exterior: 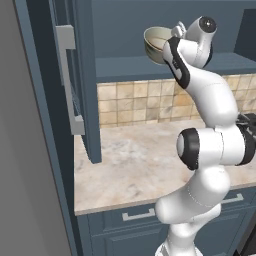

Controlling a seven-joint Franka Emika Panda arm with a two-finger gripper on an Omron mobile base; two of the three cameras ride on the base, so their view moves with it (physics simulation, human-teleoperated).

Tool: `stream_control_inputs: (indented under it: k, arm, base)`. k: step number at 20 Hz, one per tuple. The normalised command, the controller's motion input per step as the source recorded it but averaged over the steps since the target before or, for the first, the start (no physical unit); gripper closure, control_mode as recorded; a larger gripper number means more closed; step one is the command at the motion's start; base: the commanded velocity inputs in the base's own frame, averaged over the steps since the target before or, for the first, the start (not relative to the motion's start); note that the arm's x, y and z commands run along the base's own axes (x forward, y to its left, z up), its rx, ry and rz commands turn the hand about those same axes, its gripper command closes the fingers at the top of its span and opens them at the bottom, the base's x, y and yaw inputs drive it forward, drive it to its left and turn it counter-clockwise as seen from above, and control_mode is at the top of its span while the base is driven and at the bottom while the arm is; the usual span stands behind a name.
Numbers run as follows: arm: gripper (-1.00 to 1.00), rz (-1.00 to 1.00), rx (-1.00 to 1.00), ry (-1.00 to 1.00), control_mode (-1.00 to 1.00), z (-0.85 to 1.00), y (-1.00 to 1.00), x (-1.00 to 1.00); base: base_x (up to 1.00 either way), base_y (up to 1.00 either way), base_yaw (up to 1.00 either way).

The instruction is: Pick up the bowls on the counter and stack them on top of one another in the open cabinet. Place the smaller bowl on top of the larger bowl.

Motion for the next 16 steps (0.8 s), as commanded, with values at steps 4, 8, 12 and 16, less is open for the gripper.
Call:
stream_control_inputs:
  k: [4,8,12,16]
  arm:
    - [1.00,0.00,-0.01,0.00,-1.00,-0.12,0.00,0.08]
    - [1.00,0.00,0.00,0.00,-1.00,-0.12,0.00,0.05]
    - [1.00,0.00,0.00,0.00,-1.00,0.00,0.00,0.00]
    - [-1.00,0.00,0.00,0.00,-1.00,0.00,0.00,0.00]
  base:
    - [0.00,0.00,0.00]
    - [0.00,0.00,0.00]
    - [0.00,0.00,0.00]
    - [0.00,0.00,0.00]
